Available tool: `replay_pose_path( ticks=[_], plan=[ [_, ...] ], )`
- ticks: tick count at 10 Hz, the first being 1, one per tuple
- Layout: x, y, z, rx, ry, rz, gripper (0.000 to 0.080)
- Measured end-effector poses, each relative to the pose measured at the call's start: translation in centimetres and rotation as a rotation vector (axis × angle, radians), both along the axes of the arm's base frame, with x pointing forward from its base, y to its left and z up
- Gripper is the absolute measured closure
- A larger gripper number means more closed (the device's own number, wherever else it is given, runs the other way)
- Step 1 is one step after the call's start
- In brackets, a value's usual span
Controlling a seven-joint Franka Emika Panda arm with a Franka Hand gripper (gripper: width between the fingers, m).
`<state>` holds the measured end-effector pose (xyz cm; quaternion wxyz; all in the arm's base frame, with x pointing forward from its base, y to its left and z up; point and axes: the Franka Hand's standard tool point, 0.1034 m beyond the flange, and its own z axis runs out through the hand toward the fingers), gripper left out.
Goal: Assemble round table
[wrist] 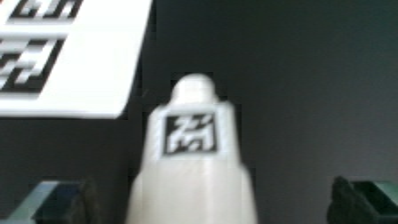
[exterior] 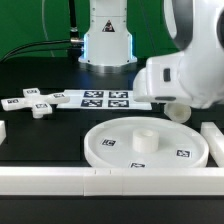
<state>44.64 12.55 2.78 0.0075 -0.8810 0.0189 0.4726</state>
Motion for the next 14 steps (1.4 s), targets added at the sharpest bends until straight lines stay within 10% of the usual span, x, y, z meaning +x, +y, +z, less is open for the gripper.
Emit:
replay_pose_path(
  ticks=[8, 10, 14],
  plan=[
    [0.4, -0.4, -2.1, 0.014, -0.043, -0.007, 0.015],
    [0.4, -0.4, -2.1, 0.014, -0.044, -0.006, 0.0393],
    [0.7, -0.7, -1.8, 0.039, -0.055, 0.014, 0.0392]
  ],
)
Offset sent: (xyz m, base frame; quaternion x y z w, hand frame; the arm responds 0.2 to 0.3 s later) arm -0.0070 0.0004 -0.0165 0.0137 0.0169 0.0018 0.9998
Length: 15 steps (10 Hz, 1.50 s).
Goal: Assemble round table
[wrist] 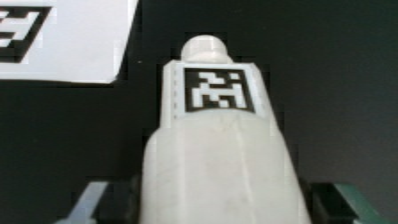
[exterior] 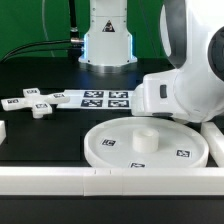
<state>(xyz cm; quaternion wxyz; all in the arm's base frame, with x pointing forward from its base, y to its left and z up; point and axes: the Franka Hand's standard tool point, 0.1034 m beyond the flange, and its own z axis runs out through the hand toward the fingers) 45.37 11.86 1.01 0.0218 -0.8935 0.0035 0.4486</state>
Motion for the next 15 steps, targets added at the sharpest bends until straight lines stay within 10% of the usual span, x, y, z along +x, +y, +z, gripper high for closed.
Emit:
replay_pose_path(
  ticks=[5, 9, 12, 15],
  plan=[
    [3.1, -0.5, 7.3, 0.067, -0.047, 0.081, 0.039],
    [4.2, -0.3, 6.4, 0.076, -0.135, 0.079, 0.039],
    [7.5, -1.3, 10.6, 0.105, -0.343, 0.12, 0.039],
    [8.3, -1.4, 10.1, 0.097, -0.546, 0.108, 0.039]
  ],
)
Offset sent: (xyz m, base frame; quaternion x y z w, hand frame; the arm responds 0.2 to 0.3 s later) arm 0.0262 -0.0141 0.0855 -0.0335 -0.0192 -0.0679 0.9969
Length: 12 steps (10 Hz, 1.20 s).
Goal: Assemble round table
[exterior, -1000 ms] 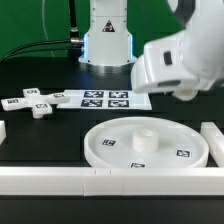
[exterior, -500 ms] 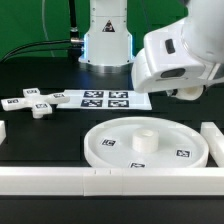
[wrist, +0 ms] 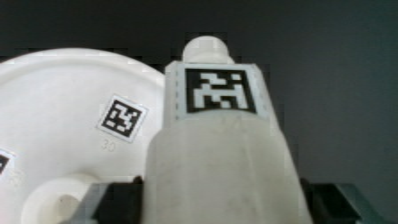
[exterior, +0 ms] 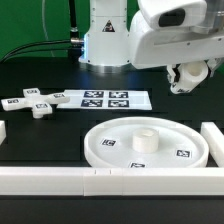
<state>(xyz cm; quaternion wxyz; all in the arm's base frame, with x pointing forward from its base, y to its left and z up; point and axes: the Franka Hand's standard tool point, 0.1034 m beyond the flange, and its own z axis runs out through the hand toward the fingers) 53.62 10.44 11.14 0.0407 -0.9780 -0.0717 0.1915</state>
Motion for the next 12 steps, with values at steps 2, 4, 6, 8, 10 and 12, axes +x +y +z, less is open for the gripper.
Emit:
replay_pose_path(
  ticks=[2, 4, 6, 8, 10, 12],
  plan=[
    [0.6, -0.6, 0.2, 0.013, -0.111, 0.011, 0.039],
    [1.6, -1.0, 0.8, 0.022, -0.237, -0.006, 0.039],
    [1.8, -1.2, 0.4, 0.031, -0.354, -0.034, 0.039],
    [2.5, -1.6, 0.3, 0.033, -0.496, -0.041, 0.039],
    [3.4, -3.3, 0.6, 0.031, -0.66, -0.018, 0.039],
    [4.3, -5.2, 1.0, 0.014, -0.793, 0.014, 0.039]
  ],
)
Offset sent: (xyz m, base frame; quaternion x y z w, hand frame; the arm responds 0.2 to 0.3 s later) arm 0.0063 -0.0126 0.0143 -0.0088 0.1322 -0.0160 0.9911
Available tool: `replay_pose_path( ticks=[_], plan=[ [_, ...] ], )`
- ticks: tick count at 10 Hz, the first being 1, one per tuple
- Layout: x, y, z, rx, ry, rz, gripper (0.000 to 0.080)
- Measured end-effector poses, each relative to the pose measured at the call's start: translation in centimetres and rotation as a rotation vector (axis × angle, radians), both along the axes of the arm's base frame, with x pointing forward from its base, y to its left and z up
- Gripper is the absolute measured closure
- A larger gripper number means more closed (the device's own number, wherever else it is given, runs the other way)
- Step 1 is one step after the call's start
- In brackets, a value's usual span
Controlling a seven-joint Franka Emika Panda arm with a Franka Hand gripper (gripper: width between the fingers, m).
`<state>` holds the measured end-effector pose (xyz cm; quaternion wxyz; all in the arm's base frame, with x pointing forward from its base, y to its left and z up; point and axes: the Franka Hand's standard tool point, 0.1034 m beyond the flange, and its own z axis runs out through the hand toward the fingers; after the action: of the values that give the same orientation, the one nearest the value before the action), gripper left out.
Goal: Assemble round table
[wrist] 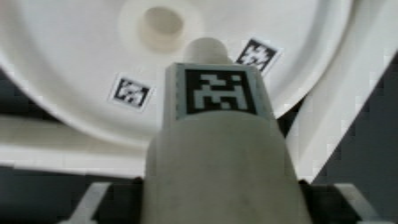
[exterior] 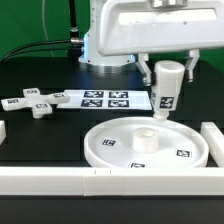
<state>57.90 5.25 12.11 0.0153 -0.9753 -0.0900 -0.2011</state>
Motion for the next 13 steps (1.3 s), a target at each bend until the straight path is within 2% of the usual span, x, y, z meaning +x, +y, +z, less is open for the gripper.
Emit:
replay_pose_path(
  ticks=[1, 3, 5, 9, 11, 13],
  plan=[
    [-0.1, -0.3, -0.2, -0.006, -0.069, -0.005, 0.039],
    [-0.4, -0.4, -0.6, -0.006, -0.056, -0.006, 0.039],
    [-0.7, -2.0, -1.2, -0.01, -0.061, -0.031, 0.039],
    [-1.2, -1.8, -1.8, -0.012, -0.076, -0.028, 0.039],
    [-1.8, -1.0, -2.7, -0.01, -0.064, -0.017, 0.039],
    [-1.8, -1.1, -3.0, -0.01, -0.058, -0.017, 0.039]
  ],
)
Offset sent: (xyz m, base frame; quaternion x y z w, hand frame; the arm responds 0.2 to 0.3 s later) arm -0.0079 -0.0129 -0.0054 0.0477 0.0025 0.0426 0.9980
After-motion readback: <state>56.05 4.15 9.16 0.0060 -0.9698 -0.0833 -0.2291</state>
